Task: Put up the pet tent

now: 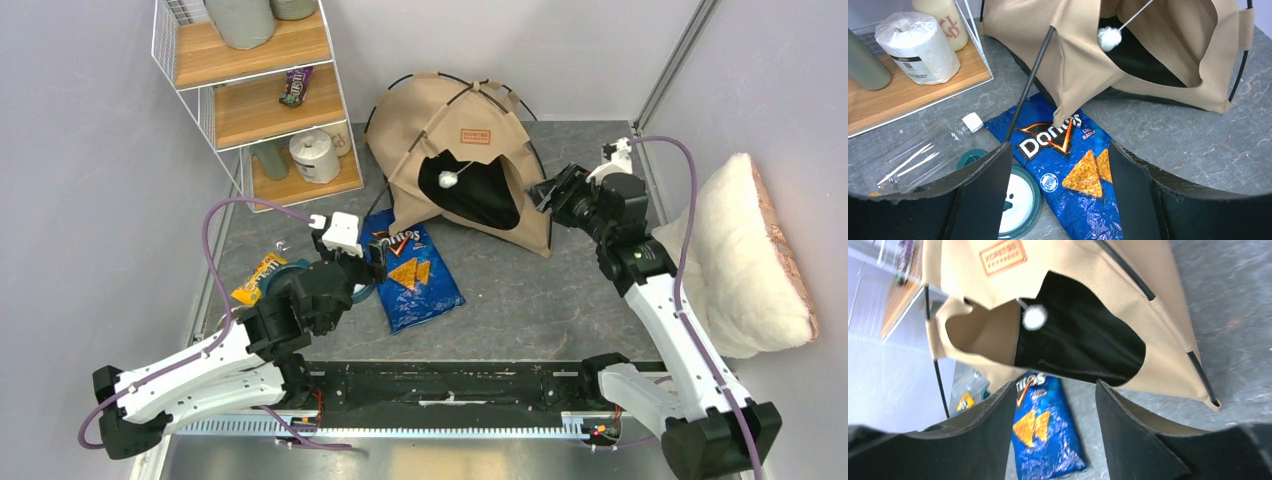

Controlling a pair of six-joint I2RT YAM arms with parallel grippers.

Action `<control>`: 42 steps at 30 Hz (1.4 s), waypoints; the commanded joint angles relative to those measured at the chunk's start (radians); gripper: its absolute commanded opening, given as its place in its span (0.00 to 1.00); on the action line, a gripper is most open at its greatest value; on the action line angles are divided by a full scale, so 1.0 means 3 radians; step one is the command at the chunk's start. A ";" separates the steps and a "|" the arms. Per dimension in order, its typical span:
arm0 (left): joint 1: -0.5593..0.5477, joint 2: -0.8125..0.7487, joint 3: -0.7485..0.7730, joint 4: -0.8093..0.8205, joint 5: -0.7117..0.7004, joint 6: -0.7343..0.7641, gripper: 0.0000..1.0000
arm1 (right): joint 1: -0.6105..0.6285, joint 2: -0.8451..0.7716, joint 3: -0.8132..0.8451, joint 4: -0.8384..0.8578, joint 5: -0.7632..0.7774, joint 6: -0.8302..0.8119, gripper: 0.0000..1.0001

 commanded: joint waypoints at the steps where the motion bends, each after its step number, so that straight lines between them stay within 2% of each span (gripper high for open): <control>1: -0.0003 0.0016 0.0065 0.0078 -0.0068 -0.0141 0.77 | 0.0227 -0.0166 -0.0087 -0.0413 0.0247 -0.0080 0.69; 3: -0.0002 -0.0003 0.0071 0.0039 -0.0071 -0.0159 0.77 | 0.0230 -0.0232 -0.0092 -0.0590 0.0696 -0.0121 0.74; 8: -0.0001 -0.0067 0.0132 -0.0048 -0.0163 -0.0165 0.77 | 0.0373 -0.0243 -0.0139 -0.0236 0.0171 -0.0045 0.74; 14: 0.0001 -0.0180 0.0382 -0.0249 -0.0419 -0.0148 0.76 | 0.1149 0.0060 -0.0224 0.0532 0.0279 0.0223 0.73; 17: -0.0002 -0.0208 0.0528 -0.0326 -0.0553 -0.0101 0.75 | 0.1603 0.0414 -0.0176 0.1056 0.0535 0.0266 0.74; 21: -0.0002 -0.0219 0.0697 -0.0411 -0.0726 -0.0004 0.75 | 0.2180 0.1118 0.0169 0.1521 0.0773 0.0166 0.79; 27: 0.0000 -0.0326 0.0777 -0.0500 -0.0841 0.0032 0.75 | 0.2595 0.2184 0.0747 0.2243 0.0706 0.0170 0.81; 31: -0.0002 -0.0456 0.0743 -0.0526 -0.0819 -0.0004 0.75 | 0.2697 0.2568 0.1000 0.2604 0.0621 0.0191 0.81; 36: -0.0001 -0.0543 0.0723 -0.0580 -0.0821 -0.0014 0.75 | 0.2751 0.2897 0.1245 0.2667 0.0695 0.0231 0.78; 41: 0.0000 -0.0590 0.0805 -0.0709 -0.0832 -0.0017 0.75 | 0.2766 0.3160 0.1514 0.2428 0.0916 0.0311 0.63; 42: -0.0001 -0.0610 0.0814 -0.0723 -0.0838 -0.0019 0.75 | 0.2776 0.3166 0.1486 0.2447 0.0972 0.0330 0.56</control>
